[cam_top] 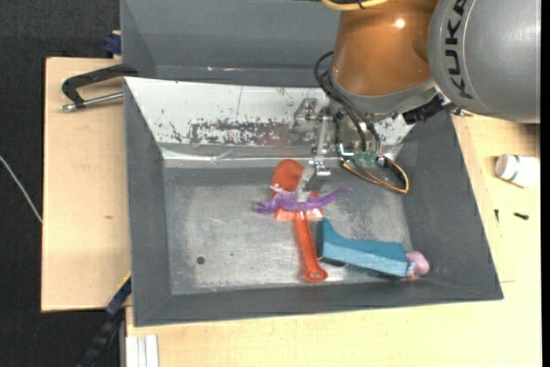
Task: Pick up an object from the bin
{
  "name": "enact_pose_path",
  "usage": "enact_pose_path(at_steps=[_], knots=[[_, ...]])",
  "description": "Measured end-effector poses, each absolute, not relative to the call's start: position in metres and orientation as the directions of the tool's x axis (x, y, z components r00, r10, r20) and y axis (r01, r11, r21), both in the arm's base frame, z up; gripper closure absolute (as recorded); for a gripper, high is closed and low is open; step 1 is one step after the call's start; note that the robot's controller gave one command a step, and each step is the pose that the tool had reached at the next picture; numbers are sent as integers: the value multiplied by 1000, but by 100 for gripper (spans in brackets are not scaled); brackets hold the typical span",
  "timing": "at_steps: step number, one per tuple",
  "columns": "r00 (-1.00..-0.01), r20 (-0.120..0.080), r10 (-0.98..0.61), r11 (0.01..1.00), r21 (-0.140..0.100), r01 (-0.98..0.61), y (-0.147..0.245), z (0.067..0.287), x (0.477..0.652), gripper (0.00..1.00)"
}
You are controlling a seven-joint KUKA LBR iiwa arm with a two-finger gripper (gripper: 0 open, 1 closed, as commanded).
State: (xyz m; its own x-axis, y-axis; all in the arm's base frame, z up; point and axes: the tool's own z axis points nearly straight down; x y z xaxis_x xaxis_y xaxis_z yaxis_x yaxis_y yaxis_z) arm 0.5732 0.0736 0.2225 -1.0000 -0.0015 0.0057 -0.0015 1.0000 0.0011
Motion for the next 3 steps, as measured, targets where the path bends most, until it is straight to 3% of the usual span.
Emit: enact_pose_path(at_steps=[1, 2, 3], knots=[[-1000, -2, 0, 1000, 2, 0, 73, 226, 575, 0], [-999, -10, -32, 999, 2, -32, 55, 185, 569, 0], [-997, -5, -74, 997, 1, -74, 39, 117, 577, 0]])
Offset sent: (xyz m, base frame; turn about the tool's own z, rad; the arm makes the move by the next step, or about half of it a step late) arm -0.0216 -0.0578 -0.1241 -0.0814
